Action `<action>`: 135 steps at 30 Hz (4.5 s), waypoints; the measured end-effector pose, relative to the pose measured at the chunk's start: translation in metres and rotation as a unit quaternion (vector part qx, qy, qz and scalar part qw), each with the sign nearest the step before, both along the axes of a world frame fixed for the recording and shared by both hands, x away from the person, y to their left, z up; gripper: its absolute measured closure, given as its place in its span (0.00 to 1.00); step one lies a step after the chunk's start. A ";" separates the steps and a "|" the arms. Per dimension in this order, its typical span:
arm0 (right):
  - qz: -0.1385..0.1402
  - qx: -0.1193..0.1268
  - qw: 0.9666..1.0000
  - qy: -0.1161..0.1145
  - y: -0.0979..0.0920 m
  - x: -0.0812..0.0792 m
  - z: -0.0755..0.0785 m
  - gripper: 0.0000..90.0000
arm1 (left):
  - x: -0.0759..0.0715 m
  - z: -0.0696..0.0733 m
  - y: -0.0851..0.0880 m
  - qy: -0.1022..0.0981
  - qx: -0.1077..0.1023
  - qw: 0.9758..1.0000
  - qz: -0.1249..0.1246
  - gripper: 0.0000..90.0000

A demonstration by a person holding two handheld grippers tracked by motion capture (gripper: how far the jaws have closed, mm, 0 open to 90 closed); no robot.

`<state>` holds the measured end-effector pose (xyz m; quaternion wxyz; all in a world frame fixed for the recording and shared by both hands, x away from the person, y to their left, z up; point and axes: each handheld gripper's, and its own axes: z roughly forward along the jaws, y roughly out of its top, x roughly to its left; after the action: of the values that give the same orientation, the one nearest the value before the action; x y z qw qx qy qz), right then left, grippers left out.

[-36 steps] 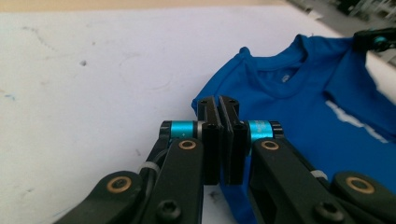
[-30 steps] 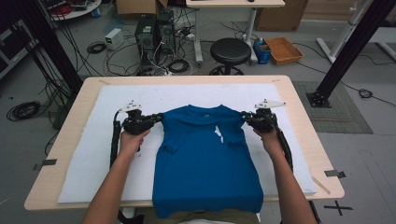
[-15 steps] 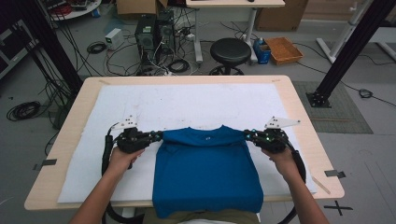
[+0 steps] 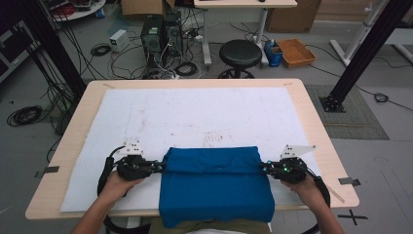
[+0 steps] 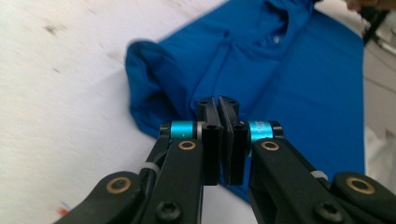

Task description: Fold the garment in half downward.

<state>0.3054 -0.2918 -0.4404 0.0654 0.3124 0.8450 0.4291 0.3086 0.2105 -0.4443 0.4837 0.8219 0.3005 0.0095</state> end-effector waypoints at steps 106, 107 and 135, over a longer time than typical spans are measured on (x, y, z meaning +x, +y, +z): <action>-0.083 0.037 0.996 -0.012 0.024 0.015 0.016 0.74 | 0.014 0.023 -0.050 -0.080 -0.014 0.993 0.089 0.67; -0.087 0.014 0.996 -0.018 0.032 0.018 0.015 0.76 | 0.019 0.022 -0.056 -0.074 -0.004 0.993 0.089 0.67; 0.091 0.045 0.994 0.032 0.017 -0.001 0.005 0.79 | 0.014 0.008 -0.093 -0.019 0.010 1.000 0.006 0.65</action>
<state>0.3043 -0.2745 -0.4350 -0.0149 0.2507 0.8514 0.4605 0.3230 0.1179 -0.4363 0.4814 0.8245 0.2959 0.0311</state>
